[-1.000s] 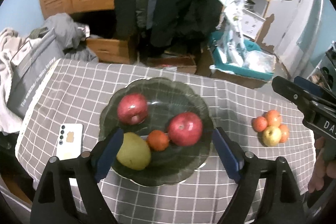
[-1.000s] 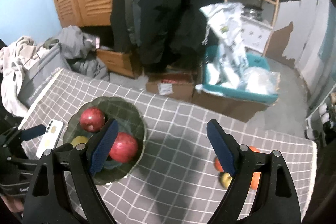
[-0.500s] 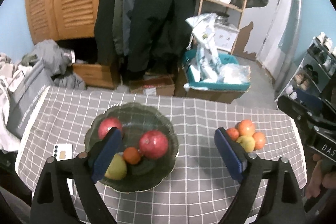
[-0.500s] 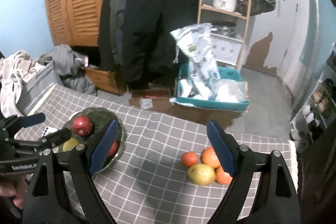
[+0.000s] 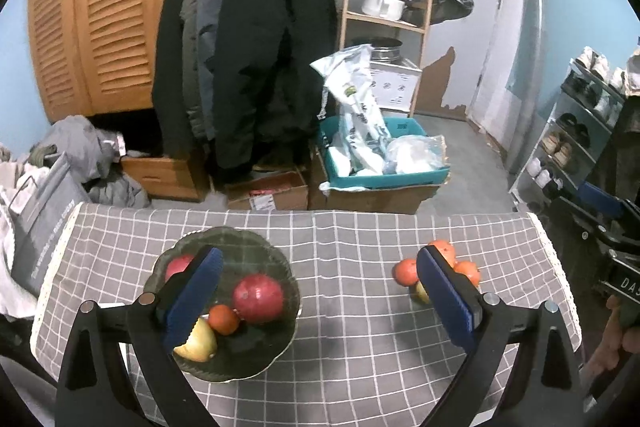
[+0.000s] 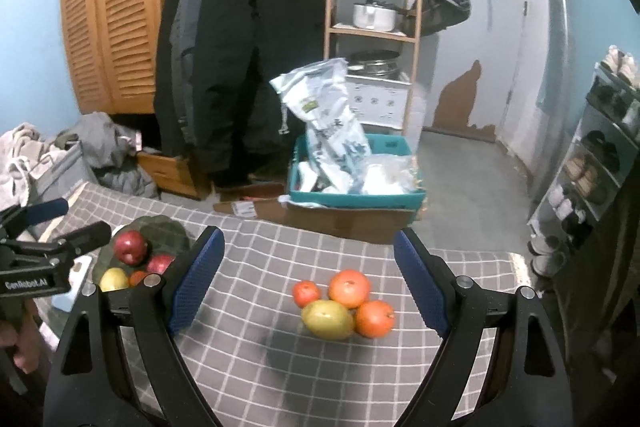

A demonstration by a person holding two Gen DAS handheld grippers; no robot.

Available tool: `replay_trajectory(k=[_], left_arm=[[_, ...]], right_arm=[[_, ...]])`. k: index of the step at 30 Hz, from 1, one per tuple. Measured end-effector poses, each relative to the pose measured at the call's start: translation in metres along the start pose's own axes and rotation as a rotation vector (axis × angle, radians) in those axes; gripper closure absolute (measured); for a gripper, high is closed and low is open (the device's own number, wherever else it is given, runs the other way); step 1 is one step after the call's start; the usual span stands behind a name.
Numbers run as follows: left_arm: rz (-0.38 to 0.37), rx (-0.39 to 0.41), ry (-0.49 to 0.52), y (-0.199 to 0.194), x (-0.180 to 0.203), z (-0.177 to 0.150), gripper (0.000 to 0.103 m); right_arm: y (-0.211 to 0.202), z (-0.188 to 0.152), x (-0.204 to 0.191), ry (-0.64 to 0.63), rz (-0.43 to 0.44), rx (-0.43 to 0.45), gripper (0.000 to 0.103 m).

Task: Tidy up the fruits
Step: 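Withdraw both tools from the bowl toward the remaining fruit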

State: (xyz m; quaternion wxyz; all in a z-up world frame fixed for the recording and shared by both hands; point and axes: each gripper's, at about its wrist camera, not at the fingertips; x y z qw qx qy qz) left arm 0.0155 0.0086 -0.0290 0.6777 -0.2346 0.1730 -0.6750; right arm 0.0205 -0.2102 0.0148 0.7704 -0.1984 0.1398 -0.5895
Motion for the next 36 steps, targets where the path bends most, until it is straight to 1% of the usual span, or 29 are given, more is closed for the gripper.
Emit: replay_trajectory(k=[3,12,19,24,27,33,36], left_arm=[[-0.011,0.003,0.018,0.001,0.012,0.001,0.001],[-0.05,-0.005,0.06,0.007,0.044,0.003,0.001],[-0.083,-0.039,0.073,0.018,0.064,0.002,0.001],[-0.11,-0.076,0.067,0.031,0.075,-0.002,0.001],[-0.1,-0.104,0.074,0.044,0.081,-0.008,0.001],[-0.098,-0.173,0.067,0.071,0.088,-0.021,0.001],[-0.081,-0.193,0.081,0.084,0.093,-0.027,0.001]], right_arm=[[-0.006,-0.004,0.012,0.007,-0.017,0.004,0.017],[-0.016,-0.015,0.05,0.034,-0.088,0.002,0.017],[-0.014,-0.026,0.068,0.046,-0.12,-0.017,0.017],[0.003,-0.04,0.08,0.06,-0.13,-0.077,0.017],[0.018,-0.048,0.084,0.067,-0.13,-0.124,0.017],[0.051,-0.067,0.091,0.106,-0.102,-0.231,0.017],[0.067,-0.075,0.093,0.124,-0.092,-0.27,0.017]])
Point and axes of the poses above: each gripper's, at about its wrist camera, not at the fingertips, and y roughly the way its jaws point, x to its right, z to its top, and after that the axes turned 8 degrees about x, right-handed
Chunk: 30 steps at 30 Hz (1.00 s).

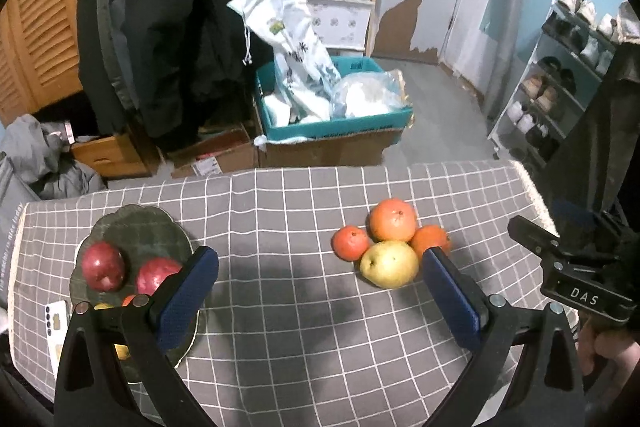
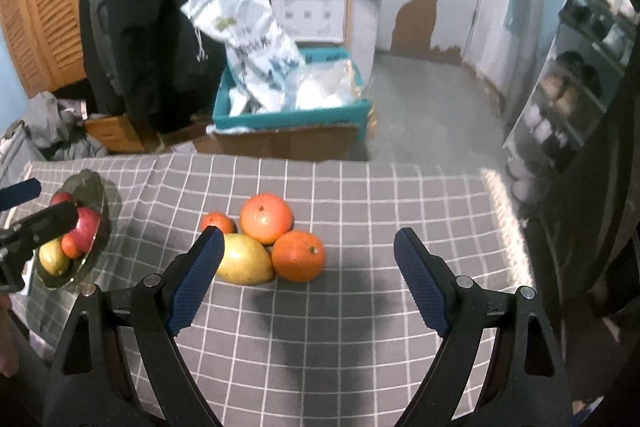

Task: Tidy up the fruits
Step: 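Withdraw both tools from the bowl toward the remaining fruit, then close the right tool on the large orange while the left tool approaches the yellow-green pear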

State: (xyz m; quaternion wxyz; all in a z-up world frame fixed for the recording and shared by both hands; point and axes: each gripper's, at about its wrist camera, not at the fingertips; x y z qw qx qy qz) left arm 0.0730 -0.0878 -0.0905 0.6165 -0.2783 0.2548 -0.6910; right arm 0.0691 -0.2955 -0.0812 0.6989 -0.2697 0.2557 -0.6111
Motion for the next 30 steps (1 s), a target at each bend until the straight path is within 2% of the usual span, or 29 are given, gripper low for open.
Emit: replay_trajectory(k=[16,26,30], left_arm=[[0.086,-0.133,-0.04,0.083,-0.014,-0.015,0.001],[0.1,-0.182,-0.028,0.107,-0.014,-0.029,0.001],[0.093,-0.192,-0.024,0.111,-0.011,-0.03,0.001]], right_arm=[[0.105,-0.023,0.003,0.051,0.0,-0.205,0.017],[0.142,-0.043,0.01,0.102,0.027,-0.3,0.018],[0.148,-0.047,0.011,0.129,0.042,-0.314,0.024]])
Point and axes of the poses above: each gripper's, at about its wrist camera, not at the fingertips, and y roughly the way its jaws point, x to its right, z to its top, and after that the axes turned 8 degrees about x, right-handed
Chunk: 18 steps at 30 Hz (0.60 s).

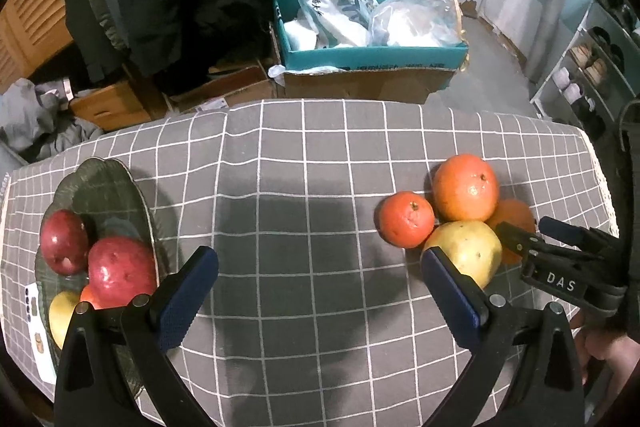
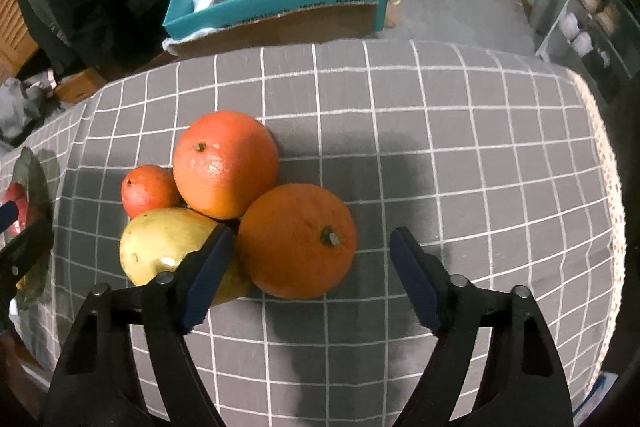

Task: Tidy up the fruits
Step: 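Close the right tool on the large orange while the left tool approaches the yellow-green pear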

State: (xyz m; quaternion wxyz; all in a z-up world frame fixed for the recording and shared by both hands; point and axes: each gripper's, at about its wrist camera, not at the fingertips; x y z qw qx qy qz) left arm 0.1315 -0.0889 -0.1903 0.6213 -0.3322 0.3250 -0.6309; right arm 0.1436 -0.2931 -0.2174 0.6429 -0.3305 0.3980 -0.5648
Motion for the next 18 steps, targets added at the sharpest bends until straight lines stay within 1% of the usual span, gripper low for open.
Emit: replay_trajectory(k=[2,4,5,8,11,15,18], left_arm=[[-0.004,-0.001,0.01,0.0,0.004,-0.001,0.001],[-0.011,-0.001,0.016,0.001,0.007,0.0,0.001],[-0.022,-0.002,0.017,0.0,0.01,0.0,0.001],[-0.048,-0.009,0.015,0.0,0.016,0.0,0.001],[-0.077,-0.018,0.006,0.002,0.023,-0.001,0.001],[-0.109,-0.033,0.007,0.006,0.036,-0.003,0.001],[-0.13,-0.047,0.009,0.009,0.046,-0.004,0.001]], right_arm=[[0.001,0.001,0.003,0.017,0.017,-0.005,0.026],[0.002,0.001,0.006,0.038,0.051,-0.013,0.033],[0.001,0.001,0.006,0.042,0.066,-0.016,0.039],[-0.001,0.0,0.002,0.014,0.053,-0.012,0.041],[-0.005,-0.002,0.001,-0.021,0.001,-0.002,0.042],[-0.018,-0.003,0.015,-0.001,-0.024,0.026,0.042],[-0.027,-0.005,0.028,0.01,-0.06,0.043,0.042]])
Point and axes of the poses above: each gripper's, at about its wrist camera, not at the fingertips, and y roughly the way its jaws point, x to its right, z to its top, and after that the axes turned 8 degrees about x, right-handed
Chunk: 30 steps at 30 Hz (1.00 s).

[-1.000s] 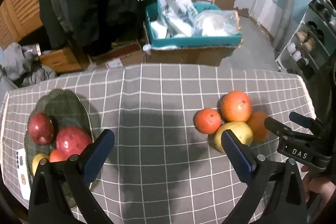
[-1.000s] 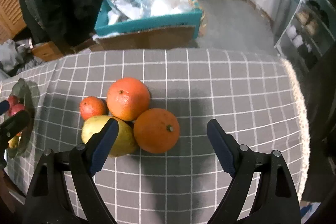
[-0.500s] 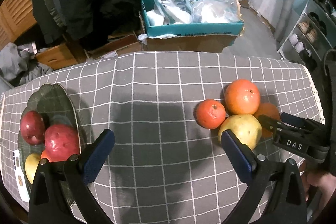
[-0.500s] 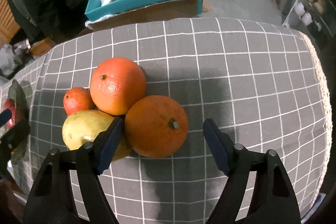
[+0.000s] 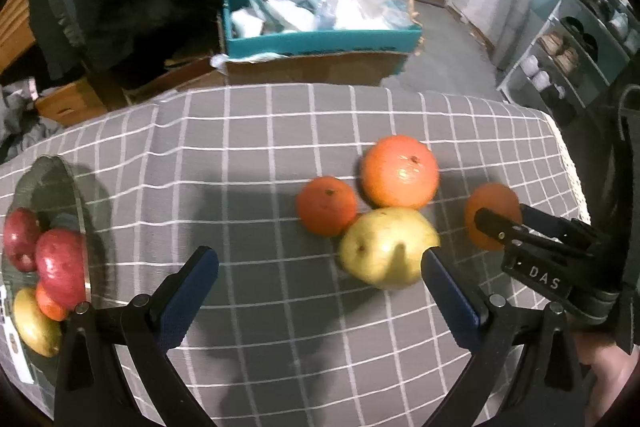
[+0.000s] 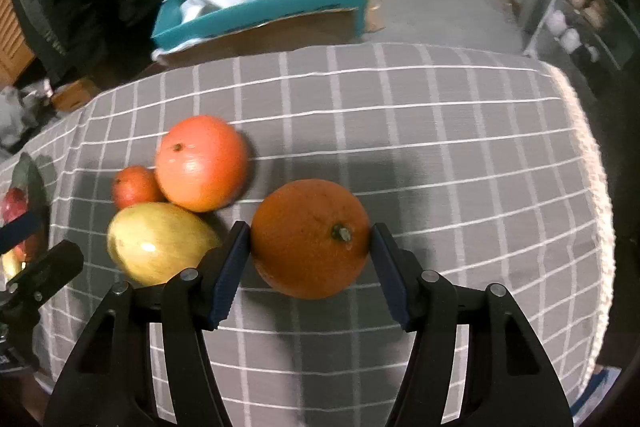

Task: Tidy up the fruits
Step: 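Close the right tool on the large orange while the left tool approaches the yellow-green pear, then close the left tool on the yellow-green pear while the right tool holds the orange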

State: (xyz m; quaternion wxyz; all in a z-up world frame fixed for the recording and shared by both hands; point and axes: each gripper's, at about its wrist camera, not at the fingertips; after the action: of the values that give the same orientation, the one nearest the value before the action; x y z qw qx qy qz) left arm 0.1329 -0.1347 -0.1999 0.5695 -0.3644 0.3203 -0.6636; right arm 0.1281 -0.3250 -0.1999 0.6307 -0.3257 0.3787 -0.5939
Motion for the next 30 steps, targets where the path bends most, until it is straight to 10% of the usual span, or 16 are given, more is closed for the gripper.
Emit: replay_trajectory(k=[24,30], left_arm=[[-0.019,-0.101,0.082,0.052,0.054,-0.01,0.001],[-0.029,-0.108,0.082,0.057,0.053,-0.011,0.021]], right_arm=[[0.002,-0.019,0.045,0.081,-0.04,-0.017,0.041],[0.002,-0.019,0.043,0.059,-0.051,-0.017,0.041]])
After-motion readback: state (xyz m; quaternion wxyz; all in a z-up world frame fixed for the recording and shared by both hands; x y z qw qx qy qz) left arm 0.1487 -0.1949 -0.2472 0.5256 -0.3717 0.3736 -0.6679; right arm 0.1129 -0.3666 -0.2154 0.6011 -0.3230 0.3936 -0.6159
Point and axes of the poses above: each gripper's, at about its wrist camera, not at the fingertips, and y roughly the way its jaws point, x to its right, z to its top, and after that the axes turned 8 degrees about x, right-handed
